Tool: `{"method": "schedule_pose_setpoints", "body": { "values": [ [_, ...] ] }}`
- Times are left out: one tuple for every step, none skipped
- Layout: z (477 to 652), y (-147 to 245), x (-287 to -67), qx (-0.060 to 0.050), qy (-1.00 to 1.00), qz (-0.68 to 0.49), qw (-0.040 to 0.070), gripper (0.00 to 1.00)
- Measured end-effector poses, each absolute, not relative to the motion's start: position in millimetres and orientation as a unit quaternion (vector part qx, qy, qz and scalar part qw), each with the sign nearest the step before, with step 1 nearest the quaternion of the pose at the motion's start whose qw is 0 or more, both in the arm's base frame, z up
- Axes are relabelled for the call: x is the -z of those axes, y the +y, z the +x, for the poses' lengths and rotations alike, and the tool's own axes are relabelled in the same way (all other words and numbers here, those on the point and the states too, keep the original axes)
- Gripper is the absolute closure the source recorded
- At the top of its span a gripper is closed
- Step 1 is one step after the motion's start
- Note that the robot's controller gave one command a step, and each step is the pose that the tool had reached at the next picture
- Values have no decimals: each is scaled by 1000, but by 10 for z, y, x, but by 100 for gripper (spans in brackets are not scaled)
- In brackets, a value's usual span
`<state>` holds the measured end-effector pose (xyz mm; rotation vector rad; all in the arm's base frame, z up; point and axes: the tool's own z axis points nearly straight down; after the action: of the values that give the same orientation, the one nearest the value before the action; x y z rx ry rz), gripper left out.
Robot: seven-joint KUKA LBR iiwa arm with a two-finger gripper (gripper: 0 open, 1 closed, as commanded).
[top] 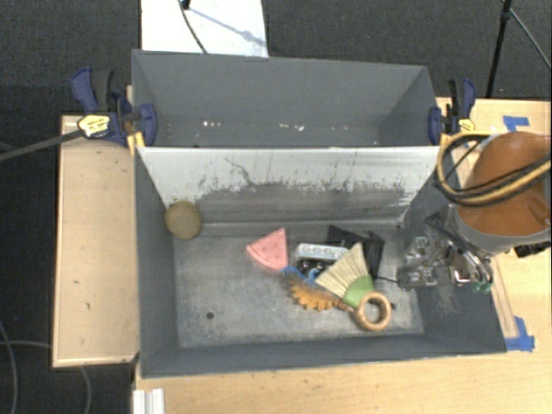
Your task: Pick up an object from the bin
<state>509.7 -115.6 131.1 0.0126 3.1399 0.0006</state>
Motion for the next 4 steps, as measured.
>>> {"method": "schedule_pose_setpoints", "body": {
  "values": [
    [5218, -1141, -1516, 0, 1000, 7, 1, 100],
    [5165, -1116, -1511, 0, 1000, 4, 3, 100],
    [5166, -1116, -1476, 0, 1000, 16, 1, 100],
    [5172, -1061, -1448, 0, 999, 38, 1, 100]
  ]
}}
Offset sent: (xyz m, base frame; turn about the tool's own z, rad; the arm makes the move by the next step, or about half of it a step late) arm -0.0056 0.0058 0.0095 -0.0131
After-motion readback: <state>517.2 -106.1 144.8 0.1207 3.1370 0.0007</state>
